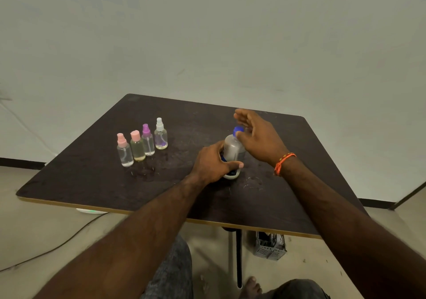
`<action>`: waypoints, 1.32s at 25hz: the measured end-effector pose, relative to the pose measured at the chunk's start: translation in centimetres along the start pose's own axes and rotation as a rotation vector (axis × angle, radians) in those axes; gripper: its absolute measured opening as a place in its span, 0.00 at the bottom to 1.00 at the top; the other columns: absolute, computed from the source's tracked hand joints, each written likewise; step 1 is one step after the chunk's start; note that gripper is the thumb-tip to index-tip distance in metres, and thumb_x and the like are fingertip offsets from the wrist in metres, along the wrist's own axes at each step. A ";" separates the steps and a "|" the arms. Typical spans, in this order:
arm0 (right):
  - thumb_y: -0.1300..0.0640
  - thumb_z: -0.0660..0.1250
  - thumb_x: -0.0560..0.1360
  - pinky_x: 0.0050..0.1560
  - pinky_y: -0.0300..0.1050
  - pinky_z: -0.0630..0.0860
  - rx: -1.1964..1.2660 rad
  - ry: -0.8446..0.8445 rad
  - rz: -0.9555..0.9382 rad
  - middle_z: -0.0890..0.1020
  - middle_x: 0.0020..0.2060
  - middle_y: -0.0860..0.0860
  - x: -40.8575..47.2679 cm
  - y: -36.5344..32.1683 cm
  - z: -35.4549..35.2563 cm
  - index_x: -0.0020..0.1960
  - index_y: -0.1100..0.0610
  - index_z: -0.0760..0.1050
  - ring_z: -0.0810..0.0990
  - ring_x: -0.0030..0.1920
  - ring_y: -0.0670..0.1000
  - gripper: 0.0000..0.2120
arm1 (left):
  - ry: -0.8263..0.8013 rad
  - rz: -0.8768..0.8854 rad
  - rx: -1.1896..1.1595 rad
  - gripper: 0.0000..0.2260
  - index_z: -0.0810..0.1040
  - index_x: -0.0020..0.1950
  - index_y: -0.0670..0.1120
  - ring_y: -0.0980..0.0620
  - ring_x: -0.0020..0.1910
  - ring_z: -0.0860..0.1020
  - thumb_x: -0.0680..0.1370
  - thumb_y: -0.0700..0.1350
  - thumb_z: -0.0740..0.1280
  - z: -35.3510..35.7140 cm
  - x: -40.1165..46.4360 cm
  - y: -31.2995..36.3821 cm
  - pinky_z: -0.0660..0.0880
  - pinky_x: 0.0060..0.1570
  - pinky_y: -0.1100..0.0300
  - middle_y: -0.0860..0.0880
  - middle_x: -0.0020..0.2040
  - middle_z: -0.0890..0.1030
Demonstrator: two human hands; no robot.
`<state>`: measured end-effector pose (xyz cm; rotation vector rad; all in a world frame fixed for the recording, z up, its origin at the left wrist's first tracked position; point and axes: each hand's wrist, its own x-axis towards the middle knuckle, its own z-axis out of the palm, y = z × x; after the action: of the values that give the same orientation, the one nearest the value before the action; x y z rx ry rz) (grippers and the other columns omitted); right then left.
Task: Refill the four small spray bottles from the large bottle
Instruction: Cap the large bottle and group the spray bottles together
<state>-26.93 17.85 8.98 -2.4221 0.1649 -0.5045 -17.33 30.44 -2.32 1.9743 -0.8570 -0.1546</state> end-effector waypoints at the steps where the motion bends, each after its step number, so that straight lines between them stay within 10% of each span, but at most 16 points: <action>1: 0.64 0.65 0.78 0.69 0.45 0.73 0.001 0.006 -0.012 0.79 0.65 0.49 0.0 0.0 -0.3 0.72 0.55 0.70 0.77 0.65 0.43 0.23 | -0.001 -0.001 -0.001 0.40 0.75 0.73 0.51 0.55 0.58 0.82 0.66 0.67 0.78 0.1 0.0 -0.1 0.81 0.61 0.50 0.54 0.63 0.84; 8: 0.51 0.76 0.71 0.54 0.42 0.79 -0.138 0.146 0.049 0.83 0.48 0.45 0.7 0.2 -0.5 0.58 0.53 0.78 0.81 0.48 0.42 0.18 | 0.008 -0.003 0.033 0.37 0.75 0.73 0.51 0.56 0.56 0.81 0.68 0.62 0.80 0.0 -0.1 0.1 0.79 0.58 0.58 0.53 0.63 0.84; 13: 0.57 0.69 0.78 0.65 0.41 0.72 -0.140 -0.041 0.007 0.79 0.65 0.48 0.3 0.1 -0.3 0.70 0.53 0.74 0.77 0.64 0.47 0.21 | 0.006 -0.016 0.019 0.37 0.75 0.72 0.51 0.56 0.57 0.82 0.67 0.63 0.80 0.0 -0.1 0.0 0.81 0.60 0.53 0.54 0.63 0.84; 19: 0.40 0.77 0.68 0.45 0.44 0.79 -0.261 0.162 0.116 0.82 0.41 0.45 0.9 0.5 0.0 0.51 0.51 0.78 0.80 0.42 0.45 0.20 | 0.018 -0.008 0.039 0.36 0.76 0.72 0.51 0.55 0.57 0.81 0.68 0.63 0.80 0.1 -0.1 0.0 0.81 0.60 0.52 0.54 0.63 0.83; 25: 0.57 0.70 0.77 0.66 0.48 0.76 -0.032 0.002 0.020 0.81 0.62 0.49 0.0 0.7 0.5 0.70 0.54 0.72 0.79 0.61 0.46 0.21 | 0.020 -0.012 0.036 0.36 0.76 0.71 0.51 0.56 0.56 0.81 0.68 0.63 0.80 0.1 -0.2 -0.1 0.80 0.58 0.58 0.53 0.63 0.83; 30: 0.41 0.78 0.67 0.49 0.43 0.80 -0.195 0.147 0.117 0.82 0.46 0.46 0.8 0.6 0.5 0.60 0.51 0.75 0.81 0.45 0.45 0.27 | 0.024 0.001 0.064 0.36 0.75 0.72 0.51 0.55 0.56 0.81 0.68 0.64 0.79 0.2 -0.2 -0.1 0.81 0.59 0.54 0.53 0.63 0.83; 33: 0.42 0.77 0.70 0.58 0.44 0.77 -0.094 0.006 0.082 0.78 0.61 0.46 0.7 0.2 0.7 0.72 0.52 0.66 0.79 0.58 0.46 0.36 | 0.030 -0.011 0.073 0.37 0.75 0.72 0.49 0.53 0.59 0.81 0.69 0.63 0.79 0.0 -0.3 0.0 0.81 0.61 0.51 0.51 0.65 0.83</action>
<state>-26.03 17.93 8.60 -2.4938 0.2956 -0.4768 -17.58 30.61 -2.38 2.0449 -0.8435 -0.1005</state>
